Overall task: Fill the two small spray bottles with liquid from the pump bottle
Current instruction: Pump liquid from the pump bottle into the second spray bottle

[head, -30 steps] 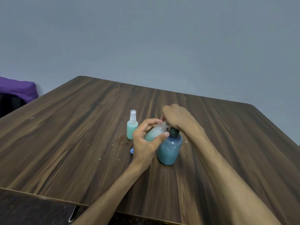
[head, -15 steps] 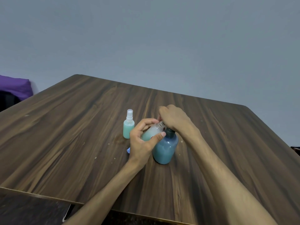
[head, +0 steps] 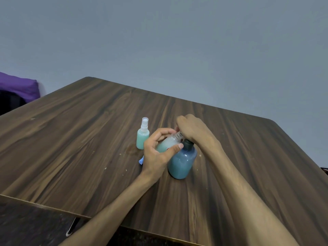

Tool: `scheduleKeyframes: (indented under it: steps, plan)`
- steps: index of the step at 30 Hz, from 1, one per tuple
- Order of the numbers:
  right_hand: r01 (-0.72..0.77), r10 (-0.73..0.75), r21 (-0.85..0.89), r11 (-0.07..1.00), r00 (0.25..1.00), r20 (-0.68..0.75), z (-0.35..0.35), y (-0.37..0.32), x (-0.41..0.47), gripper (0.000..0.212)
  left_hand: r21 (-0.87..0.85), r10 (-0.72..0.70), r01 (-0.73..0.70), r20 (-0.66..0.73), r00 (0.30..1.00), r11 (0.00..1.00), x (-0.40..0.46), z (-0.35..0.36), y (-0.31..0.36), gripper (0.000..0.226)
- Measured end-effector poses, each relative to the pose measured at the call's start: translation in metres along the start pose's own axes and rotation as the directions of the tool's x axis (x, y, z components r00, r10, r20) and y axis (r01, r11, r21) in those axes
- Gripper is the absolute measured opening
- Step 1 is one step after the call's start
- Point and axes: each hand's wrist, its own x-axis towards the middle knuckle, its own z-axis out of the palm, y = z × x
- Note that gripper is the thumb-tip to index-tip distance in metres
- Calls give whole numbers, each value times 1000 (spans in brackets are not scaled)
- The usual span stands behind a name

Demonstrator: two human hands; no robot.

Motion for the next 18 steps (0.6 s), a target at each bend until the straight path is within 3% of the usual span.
scheduleKeyframes:
  steps: [4,8,18]
  plan:
    - [20,-21,-20,1000,998,-54,-4,1,2,41,6,7,-7,-7,1000,1000,-1,1,-2,34]
    - [3,-3,-26,1000,1000,16,-2,-3,-2,48,19,-4,4,4,1000,1000,0,0,-2,34]
    - [19,-21,-60,998,999,-34,-6,-2,-2,42,10,2,-2,-10,1000,1000,-3,0,-2,33]
